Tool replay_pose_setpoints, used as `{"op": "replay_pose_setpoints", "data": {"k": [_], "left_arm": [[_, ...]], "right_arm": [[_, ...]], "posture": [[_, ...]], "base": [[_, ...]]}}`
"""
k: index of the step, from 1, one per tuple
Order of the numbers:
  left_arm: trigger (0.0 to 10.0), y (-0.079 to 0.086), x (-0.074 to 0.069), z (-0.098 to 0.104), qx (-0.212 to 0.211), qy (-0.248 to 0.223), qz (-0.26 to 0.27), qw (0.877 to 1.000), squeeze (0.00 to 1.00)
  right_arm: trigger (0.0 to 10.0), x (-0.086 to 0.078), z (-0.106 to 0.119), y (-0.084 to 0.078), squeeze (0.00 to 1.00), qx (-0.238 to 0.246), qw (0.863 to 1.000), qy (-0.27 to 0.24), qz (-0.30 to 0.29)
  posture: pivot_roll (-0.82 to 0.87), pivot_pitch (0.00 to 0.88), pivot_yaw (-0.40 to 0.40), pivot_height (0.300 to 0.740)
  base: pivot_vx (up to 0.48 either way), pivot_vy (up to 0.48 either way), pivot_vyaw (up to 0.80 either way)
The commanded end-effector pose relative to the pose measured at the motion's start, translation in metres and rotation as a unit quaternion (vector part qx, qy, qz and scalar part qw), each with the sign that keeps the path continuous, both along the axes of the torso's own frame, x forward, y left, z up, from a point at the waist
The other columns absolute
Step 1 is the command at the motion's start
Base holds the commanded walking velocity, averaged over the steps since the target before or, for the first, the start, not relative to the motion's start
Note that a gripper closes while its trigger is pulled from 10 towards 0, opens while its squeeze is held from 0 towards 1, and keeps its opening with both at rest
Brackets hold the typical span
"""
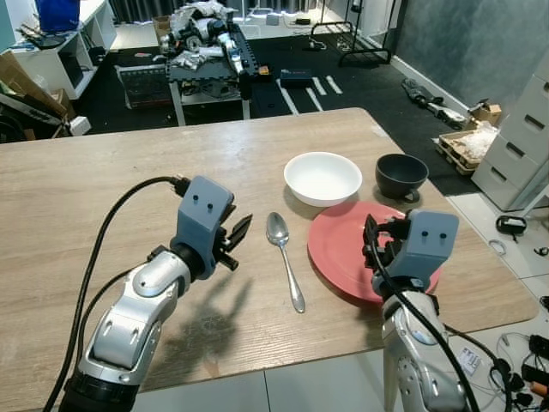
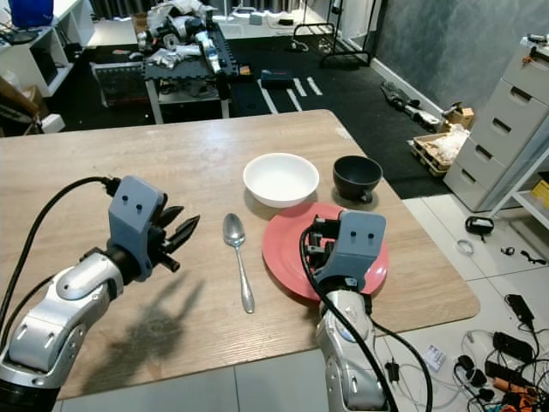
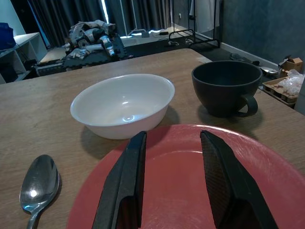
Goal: Setting the table
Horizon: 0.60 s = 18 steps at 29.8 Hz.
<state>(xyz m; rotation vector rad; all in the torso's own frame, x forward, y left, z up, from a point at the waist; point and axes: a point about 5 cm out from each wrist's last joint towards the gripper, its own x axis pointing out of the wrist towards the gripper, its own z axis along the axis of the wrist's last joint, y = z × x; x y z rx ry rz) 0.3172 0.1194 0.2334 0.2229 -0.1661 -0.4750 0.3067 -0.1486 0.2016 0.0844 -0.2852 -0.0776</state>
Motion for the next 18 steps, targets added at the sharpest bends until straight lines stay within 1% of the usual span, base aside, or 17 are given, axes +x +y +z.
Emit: {"op": "replay_pose_setpoints", "data": {"k": [1,18], "left_arm": [[10.0,0.0036,0.0016,-0.0043,-0.001,0.008,0.004,1.0,0.0],[10.0,0.0037,0.0013,-0.0046,-0.002,0.009,0.005,1.0,0.0]], "right_arm": [[10.0,0.0011,-0.0024,0.0005,0.0,0.0,1.0,0.003,0.001],[10.0,0.001,-0.003,0.001,0.0,-0.001,1.0,0.005,0.003]], "posture": [[0.09,0.099,0.138,0.74],[0.09,0.105,0.136,0.74]], "base": [[0.0,0.0,0.0],[0.0,0.0,0.0]]}}
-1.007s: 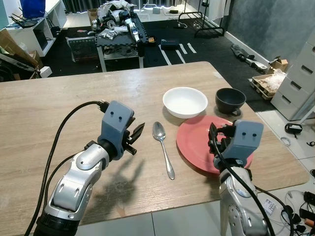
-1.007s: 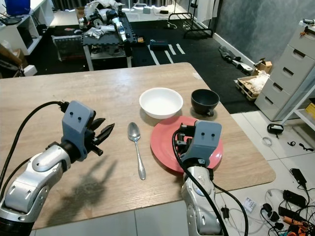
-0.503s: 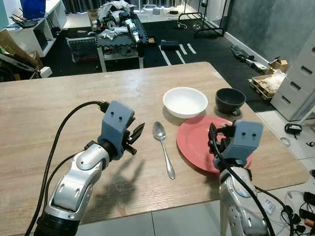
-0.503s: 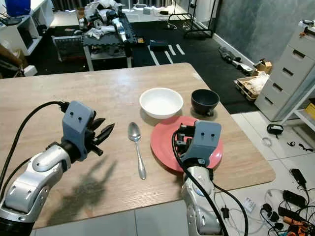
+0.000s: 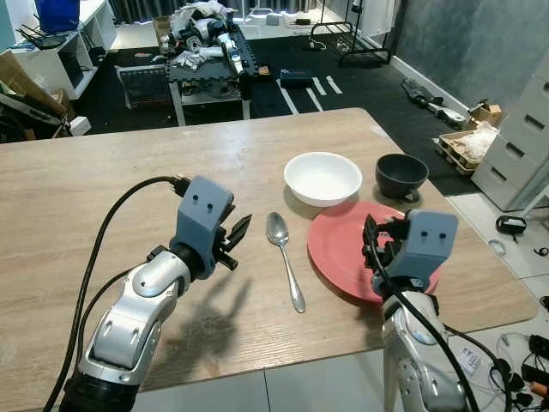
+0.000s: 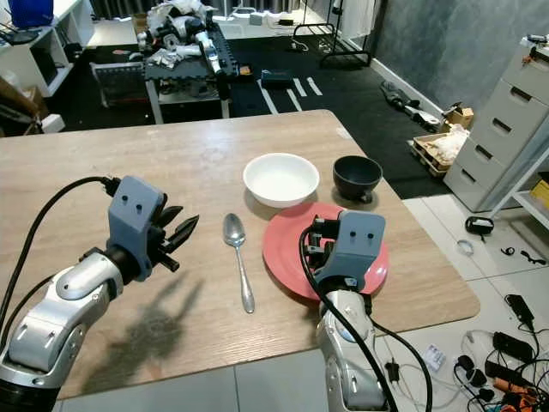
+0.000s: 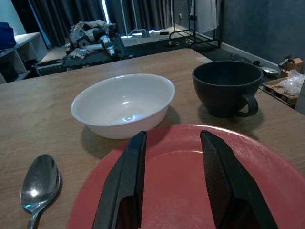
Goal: Setting the table
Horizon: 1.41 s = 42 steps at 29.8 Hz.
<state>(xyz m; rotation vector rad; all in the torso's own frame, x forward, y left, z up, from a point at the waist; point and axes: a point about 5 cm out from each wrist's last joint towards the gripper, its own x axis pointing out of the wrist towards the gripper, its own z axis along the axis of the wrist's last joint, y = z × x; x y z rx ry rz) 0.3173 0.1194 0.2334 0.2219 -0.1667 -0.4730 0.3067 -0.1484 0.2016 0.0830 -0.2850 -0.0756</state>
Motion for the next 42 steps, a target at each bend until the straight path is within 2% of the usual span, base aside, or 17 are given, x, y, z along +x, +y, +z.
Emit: {"op": "replay_pose_setpoints", "data": {"k": [1,42], "left_arm": [[10.0,0.0036,0.0012,-0.0047,-0.001,0.01,0.005,1.0,0.0],[10.0,0.003,0.0011,-0.0046,-0.002,0.009,0.005,1.0,0.0]], "right_arm": [[10.0,0.0009,-0.003,0.0008,0.0,0.0,1.0,0.005,0.002],[10.0,0.0006,-0.0036,0.0008,0.0,0.0,1.0,0.006,0.002]], "posture": [[0.09,0.105,0.136,0.74],[0.09,0.108,0.135,0.74]], "base": [[0.0,0.0,0.0],[0.0,0.0,0.0]]}}
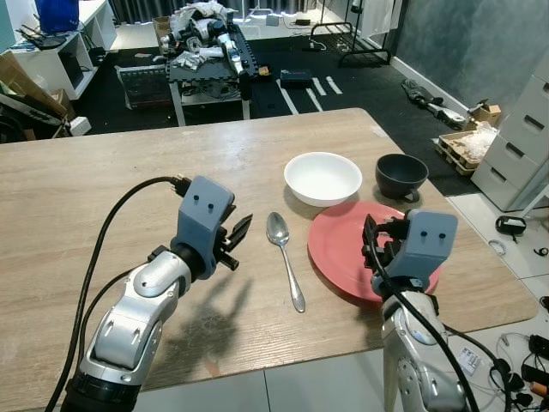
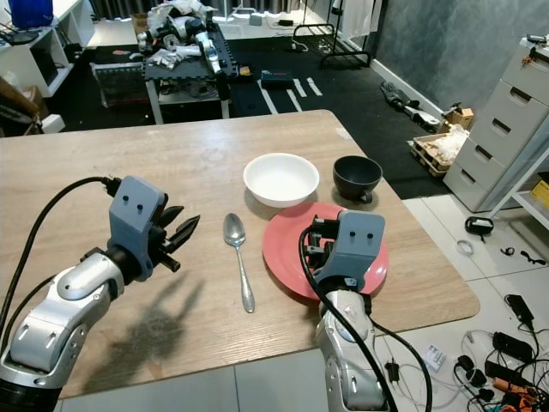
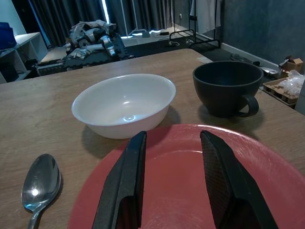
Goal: Setting the table
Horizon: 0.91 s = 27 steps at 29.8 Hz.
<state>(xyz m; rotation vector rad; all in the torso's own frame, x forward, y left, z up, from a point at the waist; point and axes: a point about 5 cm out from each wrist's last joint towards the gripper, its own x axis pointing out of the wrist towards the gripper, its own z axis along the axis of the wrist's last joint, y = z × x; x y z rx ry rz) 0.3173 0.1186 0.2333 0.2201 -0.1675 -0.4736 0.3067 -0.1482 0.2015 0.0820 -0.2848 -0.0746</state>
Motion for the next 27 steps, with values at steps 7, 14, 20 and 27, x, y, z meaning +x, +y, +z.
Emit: {"op": "replay_pose_setpoints", "data": {"k": [7,14,20,27], "left_arm": [[10.0,0.0036,0.001,-0.0045,-0.002,0.01,0.006,1.0,0.0],[10.0,0.003,0.0009,-0.0047,-0.003,0.01,0.006,1.0,0.0],[10.0,0.0031,0.001,-0.005,-0.003,0.011,0.006,1.0,0.0],[10.0,0.0031,0.0012,-0.0051,-0.003,0.01,0.006,1.0,0.0]], "right_arm": [[10.0,0.0004,-0.0035,0.0004,0.0,0.0,1.0,0.006,0.001],[10.0,0.0002,-0.0036,-0.0001,0.0,0.0,1.0,0.006,0.001],[10.0,0.0004,-0.0038,0.0002,0.0,0.001,1.0,0.007,0.002],[10.0,0.0011,-0.0033,0.0007,0.0,0.0,1.0,0.006,0.004]], "posture": [[0.09,0.11,0.134,0.74],[0.09,0.11,0.134,0.74],[0.09,0.109,0.133,0.74],[0.09,0.106,0.132,0.74]], "base": [[0.0,0.0,0.0],[0.0,0.0,0.0],[0.0,0.0,0.0],[0.0,0.0,0.0]]}}
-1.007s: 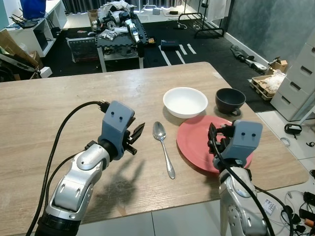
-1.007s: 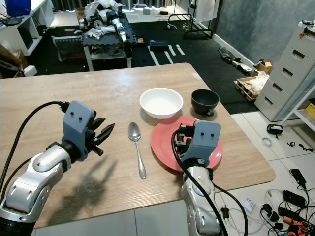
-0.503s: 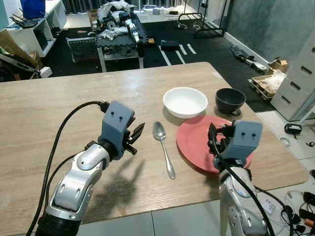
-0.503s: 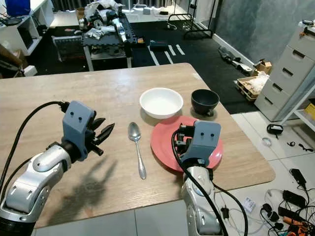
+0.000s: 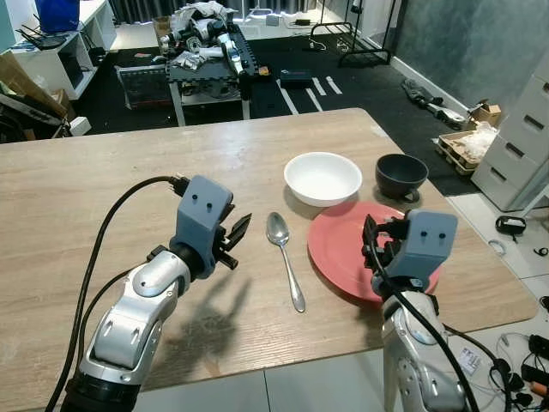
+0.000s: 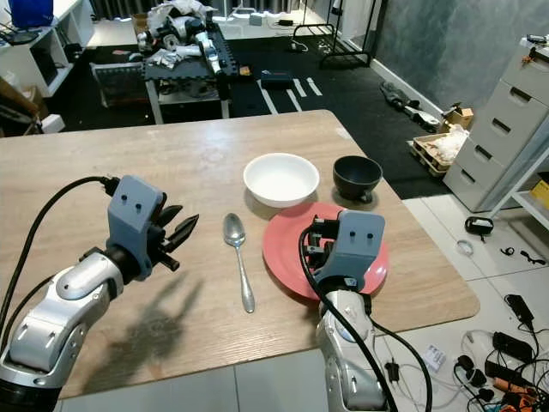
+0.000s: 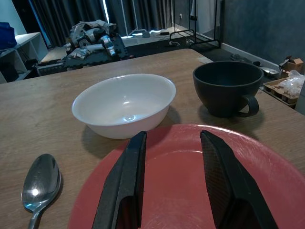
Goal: Setting the table
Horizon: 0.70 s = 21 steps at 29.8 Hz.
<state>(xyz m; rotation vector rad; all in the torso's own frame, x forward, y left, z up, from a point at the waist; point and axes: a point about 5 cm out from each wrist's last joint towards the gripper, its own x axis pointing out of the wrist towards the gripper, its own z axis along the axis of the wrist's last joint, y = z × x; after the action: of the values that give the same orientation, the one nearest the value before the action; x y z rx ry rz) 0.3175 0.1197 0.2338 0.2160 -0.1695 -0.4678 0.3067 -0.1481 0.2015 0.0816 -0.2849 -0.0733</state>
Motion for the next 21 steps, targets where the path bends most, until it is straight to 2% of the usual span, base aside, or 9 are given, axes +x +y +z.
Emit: {"op": "replay_pose_setpoints", "data": {"k": [1,21], "left_arm": [[10.0,0.0022,0.001,-0.0055,0.0,0.011,0.003,1.0,0.0],[10.0,0.002,0.0015,-0.0053,0.0,0.009,0.002,1.0,0.0]], "right_arm": [[10.0,0.0012,-0.0031,0.0007,0.0,0.0,1.0,0.006,0.003],[10.0,0.0018,-0.0026,0.0009,0.0,-0.001,1.0,0.004,0.005]], "posture": [[0.09,0.106,0.132,0.74],[0.09,0.093,0.132,0.74]], "base": [[0.0,0.0,0.0],[0.0,0.0,0.0]]}}
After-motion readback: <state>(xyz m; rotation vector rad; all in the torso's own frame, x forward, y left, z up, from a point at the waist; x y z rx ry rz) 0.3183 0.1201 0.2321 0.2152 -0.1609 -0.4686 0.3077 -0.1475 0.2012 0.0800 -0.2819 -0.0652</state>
